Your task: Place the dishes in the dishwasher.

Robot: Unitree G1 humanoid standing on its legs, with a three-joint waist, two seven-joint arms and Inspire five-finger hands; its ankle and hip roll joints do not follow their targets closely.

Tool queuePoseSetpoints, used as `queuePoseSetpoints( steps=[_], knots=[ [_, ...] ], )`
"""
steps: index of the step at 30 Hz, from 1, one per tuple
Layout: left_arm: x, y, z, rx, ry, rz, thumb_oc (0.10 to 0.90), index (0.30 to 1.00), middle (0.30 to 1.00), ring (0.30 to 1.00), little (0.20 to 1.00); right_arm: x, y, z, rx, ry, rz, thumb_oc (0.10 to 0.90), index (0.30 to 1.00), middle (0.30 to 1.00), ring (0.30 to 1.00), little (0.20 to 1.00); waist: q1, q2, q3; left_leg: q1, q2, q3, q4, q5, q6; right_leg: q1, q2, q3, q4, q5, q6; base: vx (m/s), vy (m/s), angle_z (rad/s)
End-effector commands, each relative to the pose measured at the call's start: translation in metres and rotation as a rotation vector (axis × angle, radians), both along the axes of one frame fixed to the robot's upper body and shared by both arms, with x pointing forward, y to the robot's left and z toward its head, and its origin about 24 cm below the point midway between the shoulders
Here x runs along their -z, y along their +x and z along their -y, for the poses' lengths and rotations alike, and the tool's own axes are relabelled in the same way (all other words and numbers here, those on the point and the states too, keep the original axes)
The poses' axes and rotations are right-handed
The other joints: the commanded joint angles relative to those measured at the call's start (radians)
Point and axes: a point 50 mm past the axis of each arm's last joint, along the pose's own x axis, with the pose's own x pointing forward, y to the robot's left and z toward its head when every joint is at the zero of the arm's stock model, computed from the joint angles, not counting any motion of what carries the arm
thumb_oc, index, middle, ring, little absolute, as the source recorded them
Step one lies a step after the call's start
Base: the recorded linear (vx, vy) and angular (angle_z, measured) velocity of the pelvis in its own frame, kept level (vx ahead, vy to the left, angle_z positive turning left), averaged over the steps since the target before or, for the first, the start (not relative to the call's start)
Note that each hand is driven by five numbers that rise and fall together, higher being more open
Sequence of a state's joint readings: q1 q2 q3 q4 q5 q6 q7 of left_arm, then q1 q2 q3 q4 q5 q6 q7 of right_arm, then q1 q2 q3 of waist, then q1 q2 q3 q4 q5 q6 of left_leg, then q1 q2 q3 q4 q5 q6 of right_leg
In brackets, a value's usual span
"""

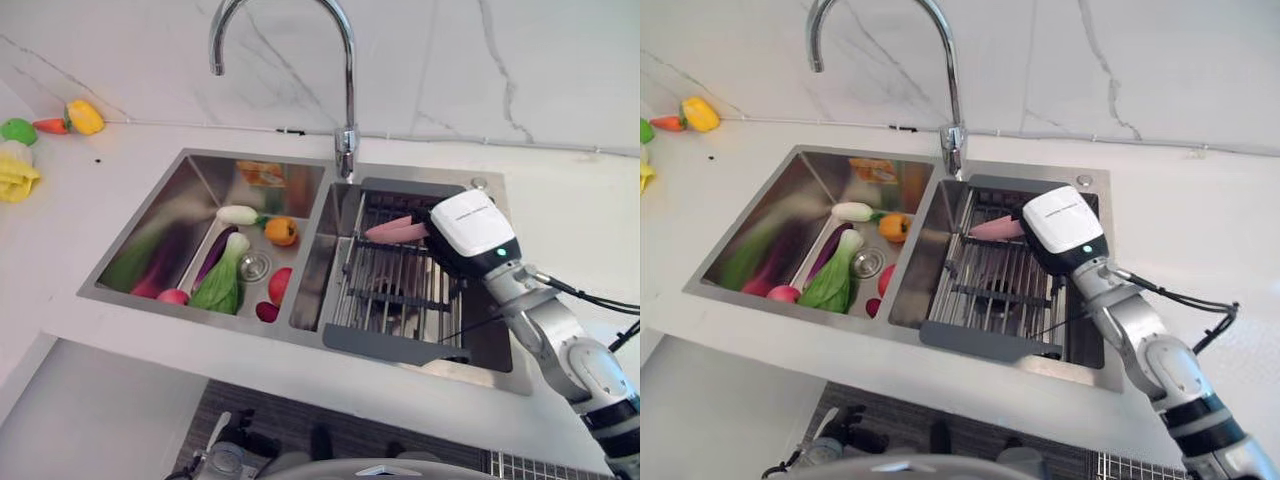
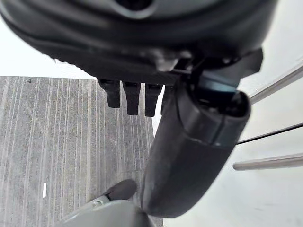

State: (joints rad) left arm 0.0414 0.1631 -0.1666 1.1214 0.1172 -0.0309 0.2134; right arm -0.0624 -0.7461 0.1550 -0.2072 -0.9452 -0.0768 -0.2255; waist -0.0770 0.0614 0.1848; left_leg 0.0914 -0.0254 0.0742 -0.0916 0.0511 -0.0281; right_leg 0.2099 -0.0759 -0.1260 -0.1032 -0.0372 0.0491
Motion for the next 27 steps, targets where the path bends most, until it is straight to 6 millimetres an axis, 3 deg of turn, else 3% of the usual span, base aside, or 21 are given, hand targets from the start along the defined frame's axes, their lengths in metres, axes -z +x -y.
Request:
queuePoseSetpoints(
  steps=[1,3,4,5,6,7,9,11,12,13,14,16,18,20,22,25,27],
  knots=[
    [0.004,-0.007,0.003,-0.005,0.021,-0.042,0.8,0.9,0.9,0.9,0.9,-0.077,-0.012,-0.002,-0.076,0.138,0.407,0.4,0.3,0.3,0.3,0.3,0.025,-0.023,-0.042,0.065,0.129,0.079,0.004,-0.012,-0.123,-0.053,-0.065,0.043,0.016,-0.007,0.087,-0.09,-0.026,-0.01],
    [-0.001,0.006,0.0,0.007,0.042,0.007,0.8,0.9,0.9,0.9,0.9,-0.089,-0.02,0.006,-0.071,0.175,0.471,0.4,0.3,0.3,0.3,0.3,0.028,-0.047,0.003,-0.009,0.118,0.047,0.118,0.003,-0.145,-0.055,-0.076,0.045,0.018,-0.004,0.077,-0.17,-0.035,0.05],
    [-0.006,0.019,-0.005,-0.002,0.064,0.059,0.8,0.9,0.9,0.9,0.9,-0.1,-0.024,0.008,-0.081,0.182,0.526,0.4,0.3,0.3,0.3,0.3,0.037,-0.061,0.021,-0.049,0.096,-0.04,0.179,-0.003,-0.161,-0.08,-0.078,0.056,0.023,0.01,0.074,-0.14,-0.006,0.09],
    [-0.009,0.025,-0.007,-0.022,0.065,0.086,0.8,0.9,0.9,0.9,0.9,-0.105,-0.027,0.006,-0.101,0.195,0.552,0.4,0.3,0.3,0.3,0.3,0.041,-0.066,0.023,-0.07,0.076,-0.119,0.189,-0.023,-0.158,-0.104,-0.075,0.071,0.026,0.017,0.073,-0.08,0.033,0.05],
    [-0.011,0.025,-0.013,-0.084,0.068,0.112,0.8,0.9,0.9,0.9,0.9,-0.112,-0.028,0.004,-0.123,0.192,0.573,0.4,0.3,0.3,0.3,0.3,0.047,-0.075,0.017,-0.07,0.05,-0.241,0.208,-0.061,-0.149,-0.145,-0.066,0.115,0.029,0.036,0.079,-0.08,0.071,-0.17],
    [-0.01,0.022,-0.016,-0.117,0.067,0.104,0.8,0.9,0.9,0.9,0.9,-0.117,-0.03,0.006,-0.127,0.178,0.589,0.4,0.3,0.3,0.3,0.3,0.037,-0.085,0.01,-0.055,0.05,-0.298,0.219,-0.088,-0.147,-0.158,-0.07,0.155,0.027,0.049,0.087,-0.07,0.13,-0.62],
    [-0.01,0.021,-0.02,-0.11,0.086,0.089,0.8,0.9,0.9,0.9,0.9,-0.124,-0.036,0.014,-0.102,0.148,0.596,0.4,0.3,0.3,0.3,0.3,0.015,-0.084,-0.005,-0.009,0.097,-0.326,0.186,-0.14,-0.135,-0.178,-0.069,0.213,0.021,0.058,0.106,-0.04,0.225,-1.26],
    [-0.01,0.03,-0.013,0.025,0.1,0.068,0.8,0.9,0.9,0.9,0.9,-0.128,-0.043,0.029,-0.028,0.111,0.61,0.4,0.3,0.3,0.3,0.3,-0.018,-0.074,-0.012,0.027,0.118,-0.265,0.082,-0.119,-0.11,-0.221,-0.079,0.245,0.018,0.099,0.126,-0.07,0.382,-0.88],
    [-0.01,0.032,-0.01,0.125,0.117,0.055,0.8,0.9,0.9,0.9,0.9,-0.131,-0.048,0.033,-0.01,0.108,0.629,0.4,0.3,0.3,0.3,0.3,-0.031,-0.075,-0.019,0.048,0.117,-0.23,0.05,-0.137,-0.089,-0.242,-0.08,0.267,0.018,0.106,0.139,-0.14,0.428,-0.35],
    [-0.013,0.039,-0.01,0.195,0.134,0.066,0.8,0.9,0.9,0.9,0.9,-0.132,-0.052,0.035,0.003,0.105,0.657,0.4,0.3,0.3,0.3,0.3,-0.053,-0.081,-0.009,0.059,0.11,-0.201,0.018,-0.13,-0.074,-0.28,-0.086,0.285,0.02,0.132,0.158,-0.33,0.567,-0.58],
    [-0.022,0.059,-0.016,0.234,0.163,0.12,0.8,0.9,0.9,0.9,0.9,-0.136,-0.061,0.039,0.031,0.115,0.728,0.4,0.3,0.3,0.3,0.3,-0.087,-0.11,0.018,0.039,0.072,-0.128,0.004,-0.136,-0.047,-0.378,-0.085,0.339,0.021,0.18,0.206,-0.4,0.49,-0.82],
    [-0.025,0.063,-0.022,0.221,0.179,0.131,0.8,0.9,0.9,0.9,0.9,-0.134,-0.062,0.039,0.036,0.142,0.735,0.4,0.3,0.3,0.3,0.3,-0.085,-0.12,0.018,0.028,0.069,-0.087,0.004,-0.149,-0.045,-0.409,-0.071,0.344,0.02,0.184,0.213,-0.23,0.208,-1.39],
    [-0.025,0.058,-0.031,0.233,0.206,0.104,0.8,0.9,0.9,0.9,0.9,-0.131,-0.059,0.036,0.027,0.189,0.737,0.4,0.3,0.3,0.3,0.3,-0.085,-0.129,0.034,0.038,0.082,-0.001,0.004,-0.154,-0.042,-0.458,-0.037,0.268,0.033,0.204,0.213,-0.17,0.143,-1.51],
    [-0.023,0.051,-0.035,0.273,0.22,0.061,0.8,0.9,0.9,0.9,0.9,-0.127,-0.054,0.038,0.028,0.194,0.711,0.4,0.3,0.3,0.3,0.3,-0.063,-0.128,0.059,0.046,0.084,0.077,0.004,-0.127,-0.029,-0.472,-0.029,0.087,0.158,0.17,0.198,-0.26,0.266,-1.52],
    [-0.02,0.044,-0.034,0.312,0.216,0.033,0.8,0.9,0.9,0.9,0.9,-0.123,-0.048,0.044,0.069,0.163,0.681,0.4,0.3,0.3,0.3,0.3,-0.055,-0.118,0.062,0.041,0.081,0.131,0.004,-0.111,-0.014,-0.415,-0.042,0.109,0.262,0.102,0.178,-0.32,0.218,-1.71],
    [-0.016,0.035,-0.032,0.282,0.196,0.011,0.8,0.9,0.9,0.9,0.9,-0.121,-0.05,0.055,0.158,0.109,0.679,0.4,0.3,0.3,0.3,0.3,-0.021,-0.079,0.053,0.035,0.093,0.151,0.004,-0.104,0.005,-0.349,-0.079,0.219,0.438,0.021,0.154,-0.22,0.077,-0.62],
    [-0.014,0.03,-0.032,0.258,0.186,-0.003,0.8,0.9,0.9,0.9,0.9,-0.12,-0.051,0.058,0.179,0.122,0.681,0.4,0.3,0.3,0.3,0.3,-0.007,-0.078,0.041,0.035,0.087,0.154,0.004,-0.106,0.005,-0.311,-0.102,0.234,0.422,0.009,0.15,-0.09,-0.003,-0.54]
  ],
)
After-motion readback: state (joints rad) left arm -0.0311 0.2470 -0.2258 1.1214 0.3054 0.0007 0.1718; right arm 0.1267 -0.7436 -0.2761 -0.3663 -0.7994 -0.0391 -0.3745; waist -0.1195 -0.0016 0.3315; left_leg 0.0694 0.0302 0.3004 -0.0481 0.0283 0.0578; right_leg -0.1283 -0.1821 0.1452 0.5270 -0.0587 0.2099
